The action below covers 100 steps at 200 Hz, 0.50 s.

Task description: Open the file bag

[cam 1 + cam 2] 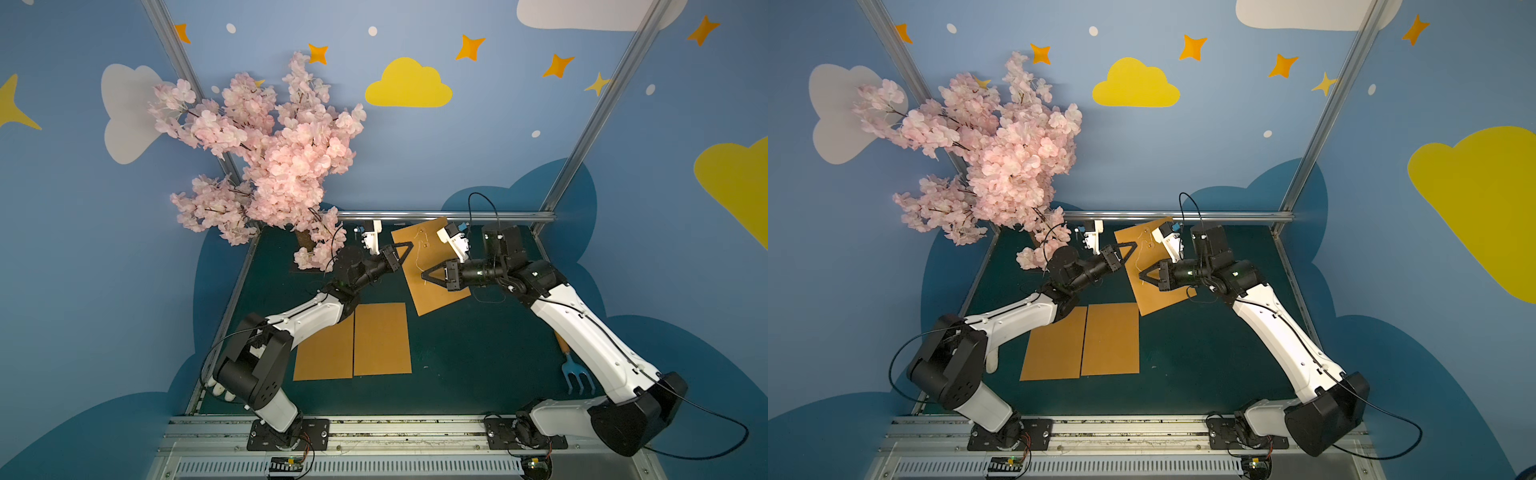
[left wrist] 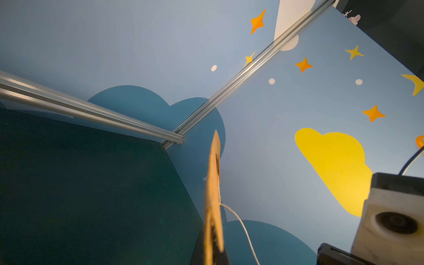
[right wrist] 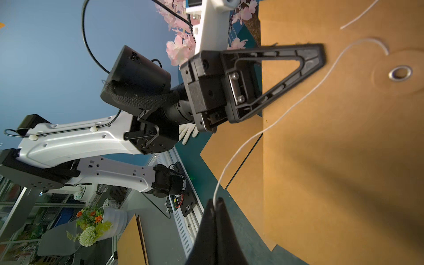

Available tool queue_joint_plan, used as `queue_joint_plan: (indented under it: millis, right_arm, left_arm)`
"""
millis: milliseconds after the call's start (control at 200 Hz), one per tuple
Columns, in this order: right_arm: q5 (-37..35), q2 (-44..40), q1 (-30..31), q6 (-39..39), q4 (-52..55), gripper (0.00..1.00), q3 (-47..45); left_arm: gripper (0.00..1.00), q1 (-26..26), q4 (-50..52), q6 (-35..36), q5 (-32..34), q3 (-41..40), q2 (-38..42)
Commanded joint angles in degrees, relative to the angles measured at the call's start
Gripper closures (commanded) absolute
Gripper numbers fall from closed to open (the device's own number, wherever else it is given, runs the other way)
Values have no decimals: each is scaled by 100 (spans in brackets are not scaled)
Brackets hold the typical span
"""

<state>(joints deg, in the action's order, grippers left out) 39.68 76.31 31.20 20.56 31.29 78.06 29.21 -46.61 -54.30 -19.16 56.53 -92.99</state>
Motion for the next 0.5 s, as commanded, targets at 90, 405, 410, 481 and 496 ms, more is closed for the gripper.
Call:
queue_joint_plan:
  millis: [90,405,410,481,496]
  right_arm:
    - [-21,-263,26,1,-151,100,-369]
    - [-136,-439,0,5,-171,100,-845]
    - [-136,-440,0,7,-169,100,-850]
    - [-154,-456,-24,10,-159,100,-932]
    - [-162,-461,-38,9,-153,100,-953]
  left_arm:
    - [98,-144,-418,-313,181,130,18]
    - [98,-262,-656,-574,328,117,35]
    - [98,-264,-661,-578,335,115,35]
    - [97,-303,-777,-670,376,87,44]
    - [97,-304,-795,-684,378,86,44]
